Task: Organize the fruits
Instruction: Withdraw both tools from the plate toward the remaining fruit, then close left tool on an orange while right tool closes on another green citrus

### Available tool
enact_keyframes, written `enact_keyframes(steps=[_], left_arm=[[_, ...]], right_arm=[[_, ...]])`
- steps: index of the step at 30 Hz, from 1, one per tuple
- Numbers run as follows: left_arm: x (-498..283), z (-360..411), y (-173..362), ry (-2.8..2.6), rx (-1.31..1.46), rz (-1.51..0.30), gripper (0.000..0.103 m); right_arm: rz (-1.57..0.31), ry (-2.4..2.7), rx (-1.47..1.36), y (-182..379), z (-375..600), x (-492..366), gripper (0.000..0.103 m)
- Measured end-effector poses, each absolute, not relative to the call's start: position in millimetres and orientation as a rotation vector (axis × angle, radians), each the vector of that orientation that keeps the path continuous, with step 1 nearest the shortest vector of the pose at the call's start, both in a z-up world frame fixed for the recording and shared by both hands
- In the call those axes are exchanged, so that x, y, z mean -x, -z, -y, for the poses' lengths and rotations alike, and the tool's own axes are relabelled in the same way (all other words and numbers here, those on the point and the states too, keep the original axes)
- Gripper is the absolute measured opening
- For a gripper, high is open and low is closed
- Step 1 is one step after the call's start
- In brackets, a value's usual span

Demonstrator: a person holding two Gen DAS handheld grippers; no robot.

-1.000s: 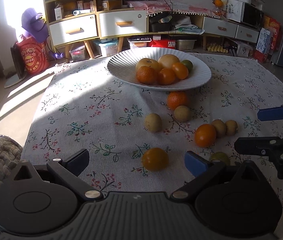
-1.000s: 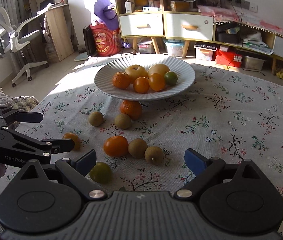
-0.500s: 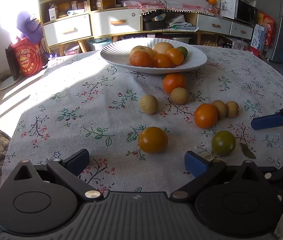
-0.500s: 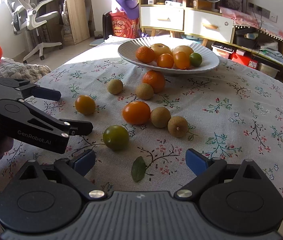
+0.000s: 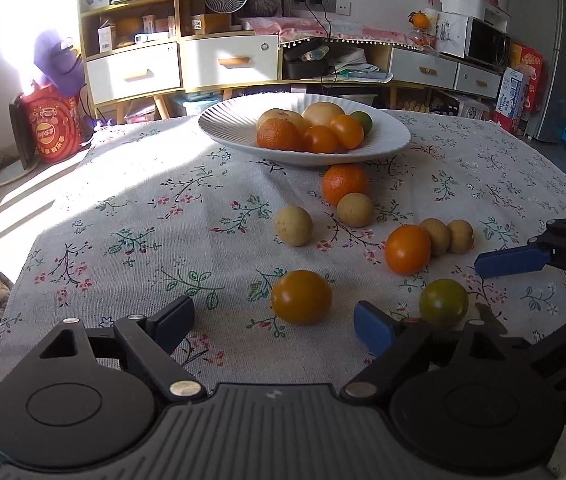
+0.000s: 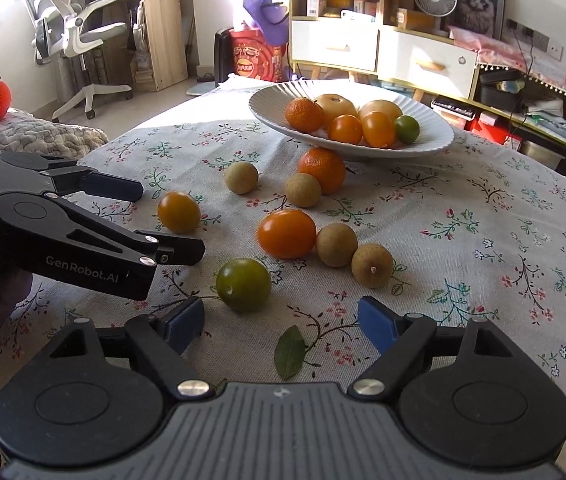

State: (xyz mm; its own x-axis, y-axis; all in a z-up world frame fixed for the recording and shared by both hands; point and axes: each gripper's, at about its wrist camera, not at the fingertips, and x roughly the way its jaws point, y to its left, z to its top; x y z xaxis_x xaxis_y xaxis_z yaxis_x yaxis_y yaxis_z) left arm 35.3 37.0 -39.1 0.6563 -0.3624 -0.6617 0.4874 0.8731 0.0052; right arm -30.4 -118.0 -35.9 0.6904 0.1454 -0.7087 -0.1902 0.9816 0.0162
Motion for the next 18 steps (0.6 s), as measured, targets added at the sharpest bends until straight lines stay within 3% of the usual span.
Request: enact_keyframes(steps=[7, 18], left_arm=[[-37.7, -38.8, 37.0, 0.498, -0.167, -0.703, 0.061], [-39.8, -37.6, 35.1, 0.518, -0.15, -0.705, 0.039]], right_arm=[[-0.772, -0.211, 0.083, 33.2, 111.9, 30.7, 0.061], [-0.754, -0.235, 0.098, 28.1, 107.8, 31.6, 0.041]])
